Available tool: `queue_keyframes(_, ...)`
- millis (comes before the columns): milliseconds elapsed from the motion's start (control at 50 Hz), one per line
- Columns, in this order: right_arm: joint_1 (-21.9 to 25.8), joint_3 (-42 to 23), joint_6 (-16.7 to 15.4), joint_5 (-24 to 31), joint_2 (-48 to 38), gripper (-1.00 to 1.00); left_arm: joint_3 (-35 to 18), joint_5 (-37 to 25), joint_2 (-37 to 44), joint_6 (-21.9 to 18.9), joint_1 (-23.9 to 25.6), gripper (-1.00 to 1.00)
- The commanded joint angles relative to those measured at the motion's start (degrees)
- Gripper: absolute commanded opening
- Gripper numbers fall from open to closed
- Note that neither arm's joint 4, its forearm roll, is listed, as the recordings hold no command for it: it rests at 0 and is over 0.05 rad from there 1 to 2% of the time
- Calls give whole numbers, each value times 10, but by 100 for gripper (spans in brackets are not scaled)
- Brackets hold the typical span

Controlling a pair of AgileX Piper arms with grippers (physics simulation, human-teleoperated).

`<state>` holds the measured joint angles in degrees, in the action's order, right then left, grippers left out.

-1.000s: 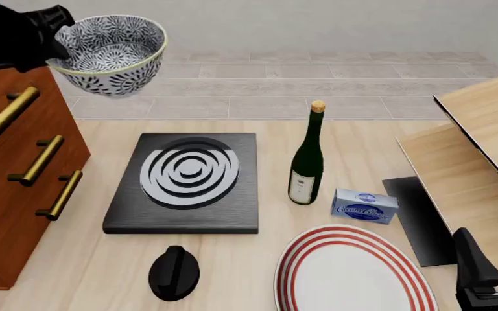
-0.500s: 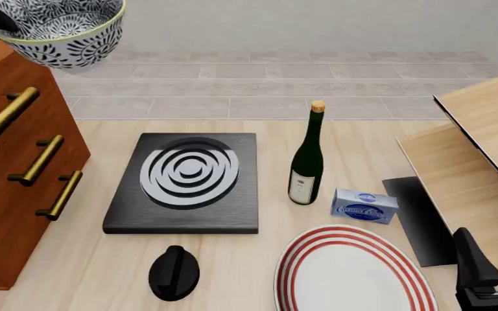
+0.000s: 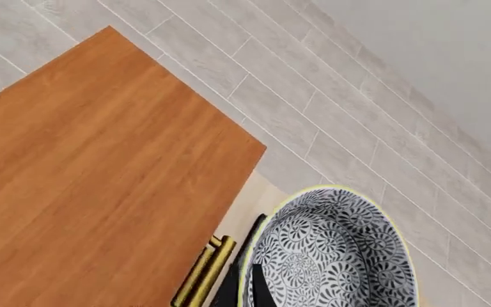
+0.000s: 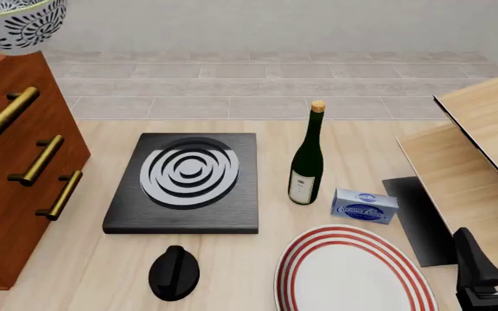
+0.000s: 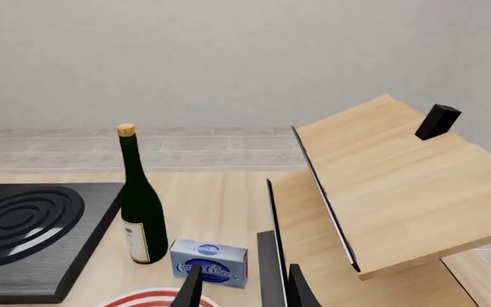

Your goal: Put the bowl on the top of the cabinet.

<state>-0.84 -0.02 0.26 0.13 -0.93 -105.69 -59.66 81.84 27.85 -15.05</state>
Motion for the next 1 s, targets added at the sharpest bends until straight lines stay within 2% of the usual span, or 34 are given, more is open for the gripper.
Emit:
queue_keyframes(20, 0, 0, 2, 0, 0, 100, -37, -25, -2, -10, -41, -100)
queue_keyframes(440, 1, 0, -1, -6, -7, 100, -55, -44, -2, -6, -97, -100)
queue_keyframes(1000, 2, 0, -1, -3, -5, 100, -36, -38, -3, 4, -169, -100)
